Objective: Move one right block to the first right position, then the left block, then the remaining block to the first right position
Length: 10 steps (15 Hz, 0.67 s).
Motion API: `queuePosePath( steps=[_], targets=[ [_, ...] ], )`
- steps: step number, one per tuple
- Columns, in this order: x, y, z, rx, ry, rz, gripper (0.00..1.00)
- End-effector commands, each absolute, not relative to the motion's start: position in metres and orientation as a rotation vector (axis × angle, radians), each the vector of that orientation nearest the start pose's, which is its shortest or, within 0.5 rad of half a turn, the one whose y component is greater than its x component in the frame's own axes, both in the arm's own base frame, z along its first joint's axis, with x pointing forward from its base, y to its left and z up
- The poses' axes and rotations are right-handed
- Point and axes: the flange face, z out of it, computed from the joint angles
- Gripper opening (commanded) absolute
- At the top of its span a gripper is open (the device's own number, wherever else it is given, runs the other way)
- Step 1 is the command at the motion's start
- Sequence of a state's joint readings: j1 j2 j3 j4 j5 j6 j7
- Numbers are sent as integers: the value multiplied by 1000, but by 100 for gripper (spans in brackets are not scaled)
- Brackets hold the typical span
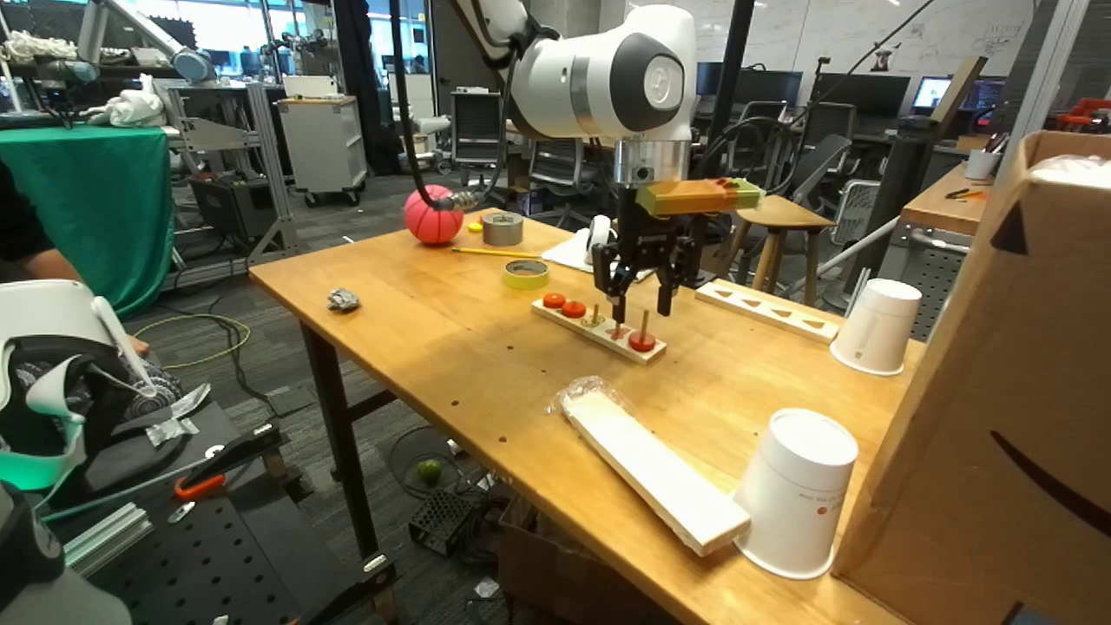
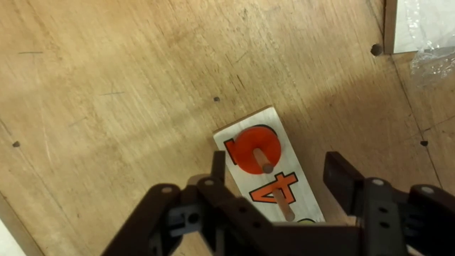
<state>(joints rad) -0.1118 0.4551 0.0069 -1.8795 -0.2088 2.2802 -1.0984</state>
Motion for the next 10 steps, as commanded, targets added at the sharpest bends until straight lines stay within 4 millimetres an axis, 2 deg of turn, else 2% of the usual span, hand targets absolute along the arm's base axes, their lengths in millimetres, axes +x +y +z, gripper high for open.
queuePosePath(
  steps=[1,7,10],
  targets=[
    [631,-44,273,-2689,-1849,190,100],
    [647,34,263,-2534,-2026,123,100],
    [655,60,253,-2464,-2078,110,100]
  ],
)
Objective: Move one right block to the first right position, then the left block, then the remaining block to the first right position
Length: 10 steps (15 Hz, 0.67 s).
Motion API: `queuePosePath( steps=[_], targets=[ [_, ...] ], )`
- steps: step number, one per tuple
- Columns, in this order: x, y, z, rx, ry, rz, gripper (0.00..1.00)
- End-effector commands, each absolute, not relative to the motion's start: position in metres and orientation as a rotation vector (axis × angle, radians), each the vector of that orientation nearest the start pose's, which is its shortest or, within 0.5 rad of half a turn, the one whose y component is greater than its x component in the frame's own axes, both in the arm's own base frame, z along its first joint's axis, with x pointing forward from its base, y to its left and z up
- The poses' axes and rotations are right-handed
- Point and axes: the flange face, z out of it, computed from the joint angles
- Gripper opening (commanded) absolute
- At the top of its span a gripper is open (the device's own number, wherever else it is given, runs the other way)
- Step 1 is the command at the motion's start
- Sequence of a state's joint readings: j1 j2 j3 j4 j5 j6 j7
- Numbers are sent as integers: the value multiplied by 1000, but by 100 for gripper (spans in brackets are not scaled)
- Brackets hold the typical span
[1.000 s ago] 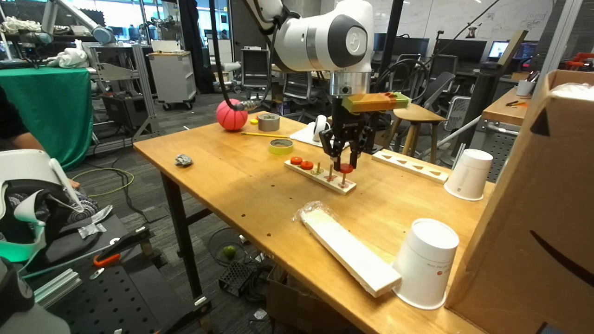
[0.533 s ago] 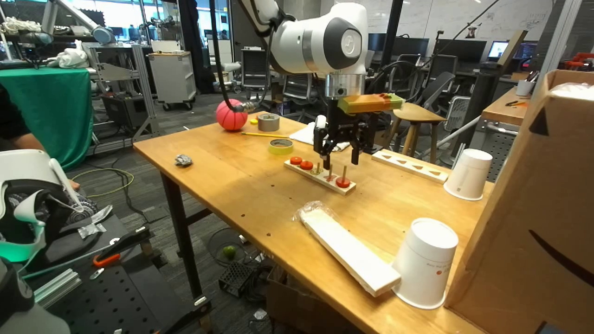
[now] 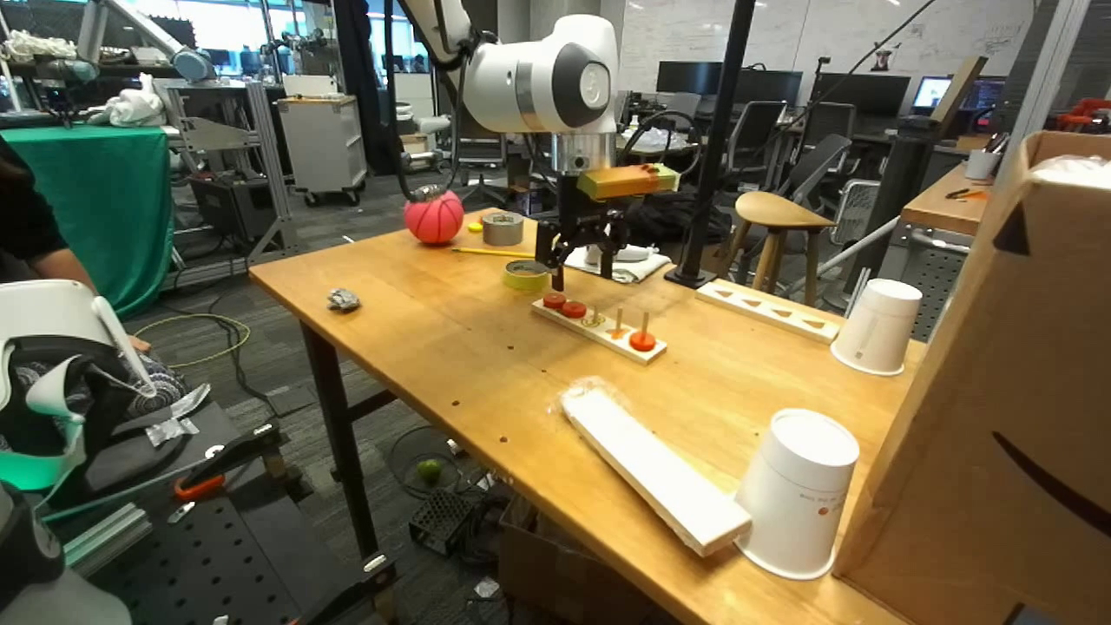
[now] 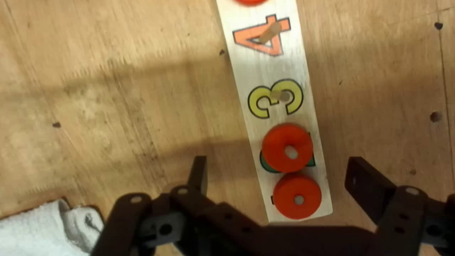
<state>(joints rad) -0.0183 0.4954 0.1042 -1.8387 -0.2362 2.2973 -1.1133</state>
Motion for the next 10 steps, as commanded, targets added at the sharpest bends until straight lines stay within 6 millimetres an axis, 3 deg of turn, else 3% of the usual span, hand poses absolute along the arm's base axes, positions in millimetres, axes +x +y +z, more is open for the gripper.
queuePosePath(
  steps=[1,6,10],
  targets=[
    [657,64,250,-2445,-2090,109,100],
    [665,67,233,-2394,-2092,125,100],
    [665,66,234,-2394,-2085,133,100]
  ],
)
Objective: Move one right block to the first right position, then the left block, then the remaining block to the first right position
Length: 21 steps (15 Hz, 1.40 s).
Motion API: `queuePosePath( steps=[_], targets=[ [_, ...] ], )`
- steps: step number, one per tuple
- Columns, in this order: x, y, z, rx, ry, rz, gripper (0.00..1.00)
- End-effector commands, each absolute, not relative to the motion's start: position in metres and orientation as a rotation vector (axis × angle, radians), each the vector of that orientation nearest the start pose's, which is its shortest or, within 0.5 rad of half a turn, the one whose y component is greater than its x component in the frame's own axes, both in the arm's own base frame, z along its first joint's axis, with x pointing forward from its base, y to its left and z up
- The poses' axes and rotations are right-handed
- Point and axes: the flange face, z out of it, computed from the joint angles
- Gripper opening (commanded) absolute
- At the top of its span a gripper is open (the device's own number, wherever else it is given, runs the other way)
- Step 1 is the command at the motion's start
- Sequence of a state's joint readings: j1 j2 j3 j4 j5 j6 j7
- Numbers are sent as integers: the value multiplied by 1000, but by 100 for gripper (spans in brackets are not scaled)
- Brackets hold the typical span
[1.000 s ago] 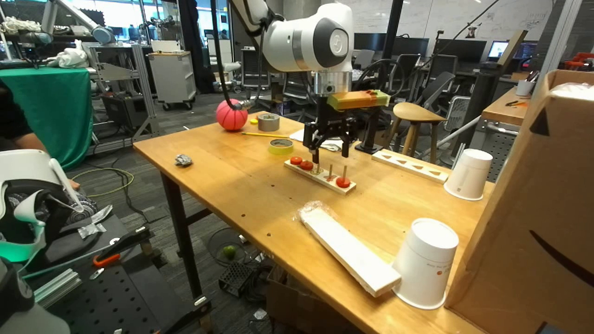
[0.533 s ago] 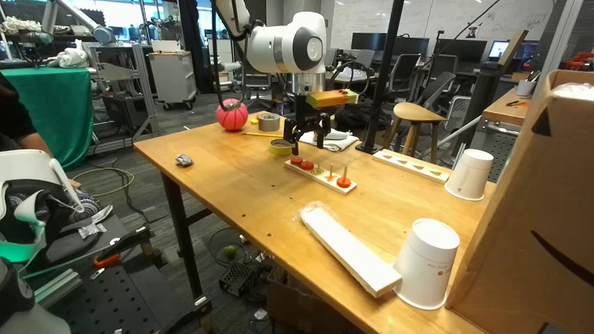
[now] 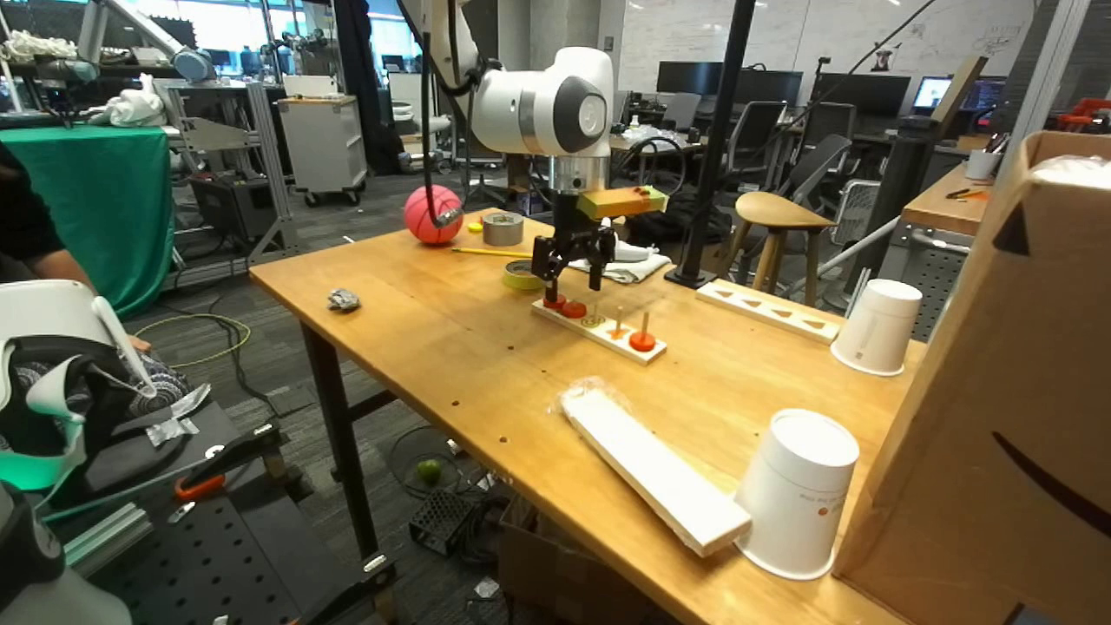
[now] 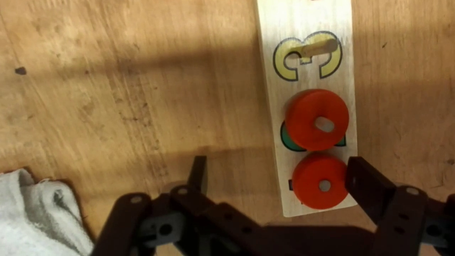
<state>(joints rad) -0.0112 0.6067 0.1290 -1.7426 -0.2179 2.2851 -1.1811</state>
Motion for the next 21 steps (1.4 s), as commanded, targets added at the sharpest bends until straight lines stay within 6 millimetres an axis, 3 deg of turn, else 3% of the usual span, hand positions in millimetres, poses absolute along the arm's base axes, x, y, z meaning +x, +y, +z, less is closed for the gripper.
queuePosePath(
  steps=[1,5,10,15,21],
  targets=[
    [664,65,236,-2399,-2085,131,100],
    [659,65,241,-2406,-2089,117,99],
    [650,64,238,-2406,-2086,114,89],
    [639,66,233,-2401,-2086,123,92],
    [633,67,235,-2400,-2092,130,88]
  ],
)
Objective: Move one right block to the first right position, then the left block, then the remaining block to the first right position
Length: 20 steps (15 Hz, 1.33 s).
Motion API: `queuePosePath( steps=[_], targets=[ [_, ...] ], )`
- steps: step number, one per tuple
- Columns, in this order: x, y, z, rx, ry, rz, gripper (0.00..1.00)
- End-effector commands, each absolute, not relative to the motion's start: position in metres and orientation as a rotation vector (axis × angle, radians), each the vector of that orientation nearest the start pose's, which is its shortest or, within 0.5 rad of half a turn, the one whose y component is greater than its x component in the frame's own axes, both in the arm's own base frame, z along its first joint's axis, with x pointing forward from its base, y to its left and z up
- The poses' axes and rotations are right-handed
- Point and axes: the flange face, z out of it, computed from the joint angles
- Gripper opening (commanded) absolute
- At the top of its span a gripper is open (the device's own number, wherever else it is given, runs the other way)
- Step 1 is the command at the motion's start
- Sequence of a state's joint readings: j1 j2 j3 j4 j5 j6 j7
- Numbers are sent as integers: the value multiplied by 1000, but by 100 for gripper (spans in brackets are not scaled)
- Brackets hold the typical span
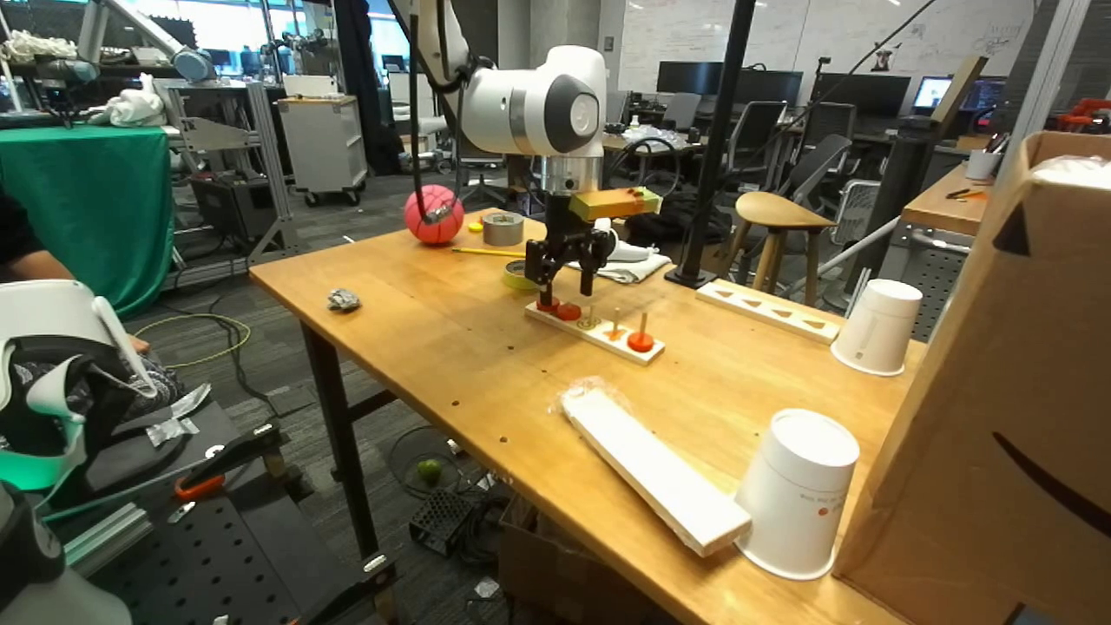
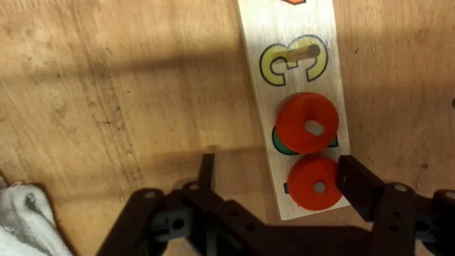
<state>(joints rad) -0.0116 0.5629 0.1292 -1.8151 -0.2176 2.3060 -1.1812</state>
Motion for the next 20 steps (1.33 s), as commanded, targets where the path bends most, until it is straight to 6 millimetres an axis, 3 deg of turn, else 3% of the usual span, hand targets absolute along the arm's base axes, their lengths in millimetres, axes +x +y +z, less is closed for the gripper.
queuePosePath(
  steps=[1,9,15,17,19,20],
  targets=[
    [632,67,237,-2402,-2092,131,86],
    [624,68,240,-2408,-2090,139,89],
    [621,71,235,-2396,-2090,141,85],
    [621,72,234,-2392,-2089,141,72],
    [621,72,233,-2392,-2089,141,45],
    [621,72,233,-2391,-2088,142,38]
  ],
)
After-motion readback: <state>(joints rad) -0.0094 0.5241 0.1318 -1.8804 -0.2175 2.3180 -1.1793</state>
